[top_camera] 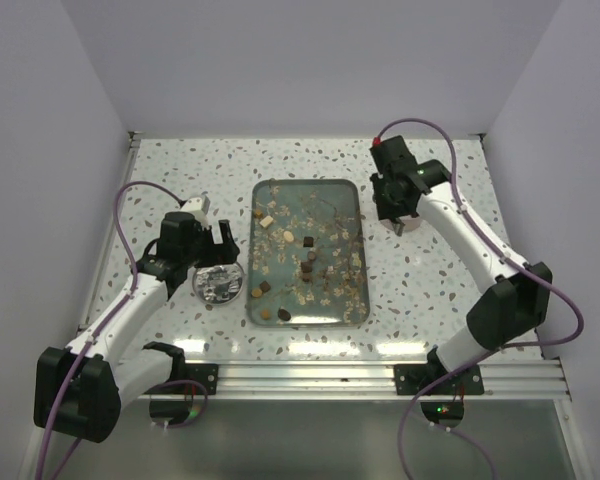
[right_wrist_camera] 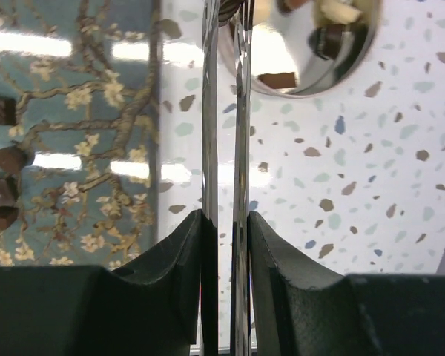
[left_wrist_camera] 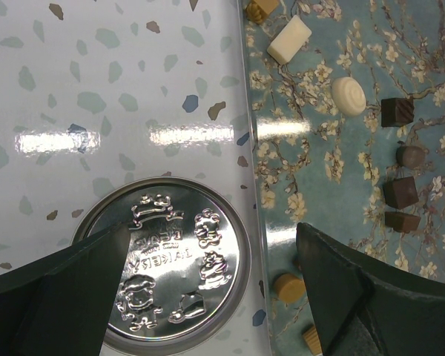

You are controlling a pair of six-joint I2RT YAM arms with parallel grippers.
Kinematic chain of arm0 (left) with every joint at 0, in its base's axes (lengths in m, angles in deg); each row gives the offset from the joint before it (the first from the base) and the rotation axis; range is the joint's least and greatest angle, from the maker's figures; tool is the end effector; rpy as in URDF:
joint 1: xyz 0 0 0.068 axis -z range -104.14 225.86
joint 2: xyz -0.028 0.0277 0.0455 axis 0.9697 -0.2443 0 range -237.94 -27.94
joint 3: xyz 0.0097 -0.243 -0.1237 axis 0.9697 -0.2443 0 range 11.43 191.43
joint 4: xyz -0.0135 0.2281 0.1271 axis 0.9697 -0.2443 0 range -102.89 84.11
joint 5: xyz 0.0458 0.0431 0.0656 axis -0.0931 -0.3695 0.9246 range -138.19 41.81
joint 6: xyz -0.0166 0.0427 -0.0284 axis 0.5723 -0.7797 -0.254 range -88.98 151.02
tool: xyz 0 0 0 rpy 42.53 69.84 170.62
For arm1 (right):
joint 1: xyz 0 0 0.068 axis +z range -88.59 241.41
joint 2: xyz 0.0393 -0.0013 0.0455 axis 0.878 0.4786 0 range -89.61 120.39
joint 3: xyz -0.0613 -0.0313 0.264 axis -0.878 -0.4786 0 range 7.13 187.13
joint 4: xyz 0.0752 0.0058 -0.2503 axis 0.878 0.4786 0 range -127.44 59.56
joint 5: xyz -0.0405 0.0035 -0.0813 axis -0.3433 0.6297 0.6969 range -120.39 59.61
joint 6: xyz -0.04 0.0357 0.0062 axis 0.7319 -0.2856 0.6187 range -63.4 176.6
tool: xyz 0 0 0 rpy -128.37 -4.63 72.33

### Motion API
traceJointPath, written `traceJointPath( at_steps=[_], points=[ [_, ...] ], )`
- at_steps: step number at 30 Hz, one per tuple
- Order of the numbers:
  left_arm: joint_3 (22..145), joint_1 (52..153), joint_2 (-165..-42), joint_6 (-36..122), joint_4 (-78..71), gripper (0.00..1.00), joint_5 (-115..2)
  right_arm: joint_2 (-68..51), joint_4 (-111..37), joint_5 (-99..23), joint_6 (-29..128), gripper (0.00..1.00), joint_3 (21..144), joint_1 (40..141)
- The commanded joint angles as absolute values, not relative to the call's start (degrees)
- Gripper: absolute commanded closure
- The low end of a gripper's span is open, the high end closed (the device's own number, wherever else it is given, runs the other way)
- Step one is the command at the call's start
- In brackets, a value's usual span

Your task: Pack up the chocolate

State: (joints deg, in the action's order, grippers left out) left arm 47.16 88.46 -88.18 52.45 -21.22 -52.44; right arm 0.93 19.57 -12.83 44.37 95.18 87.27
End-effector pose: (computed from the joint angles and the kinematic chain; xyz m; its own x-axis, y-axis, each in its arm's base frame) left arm 0.2149 -0.0507 0.2255 -0.6818 -0.2210 -0.6974 0.0256 0.9455 -0.3247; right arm 0.2967 0.1319 0.3339 -0.8166 -0.1714 -0.5511 -0.1075 0.9833 -0.1465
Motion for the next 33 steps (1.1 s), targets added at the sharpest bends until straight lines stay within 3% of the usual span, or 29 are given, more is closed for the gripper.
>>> traceJointPath(
  at_steps=[1, 11, 22, 33],
  points=[
    [47.11, 88.25, -87.26, 51.23, -18.99, 0.0, -52.59, -3.56, 21.18, -11.84, 48.16, 0.77, 97.3, 82.43],
    [47.99, 88.25, -87.88, 50.62, -19.51, 0.0, -52.59, -2.95, 19.95, -12.73, 50.18, 0.74, 95.63, 77.93],
    [47.99, 88.25, -88.49, 50.53, -19.43, 0.0, -52.5, -2.42, 20.21, -11.32, 51.41, 0.62, 96.07, 76.7],
    [47.91, 88.25, -88.84, 50.53, -19.43, 0.0, -52.24, -2.07, 20.3, -11.23, 51.77, 0.62, 96.33, 76.35]
  ],
)
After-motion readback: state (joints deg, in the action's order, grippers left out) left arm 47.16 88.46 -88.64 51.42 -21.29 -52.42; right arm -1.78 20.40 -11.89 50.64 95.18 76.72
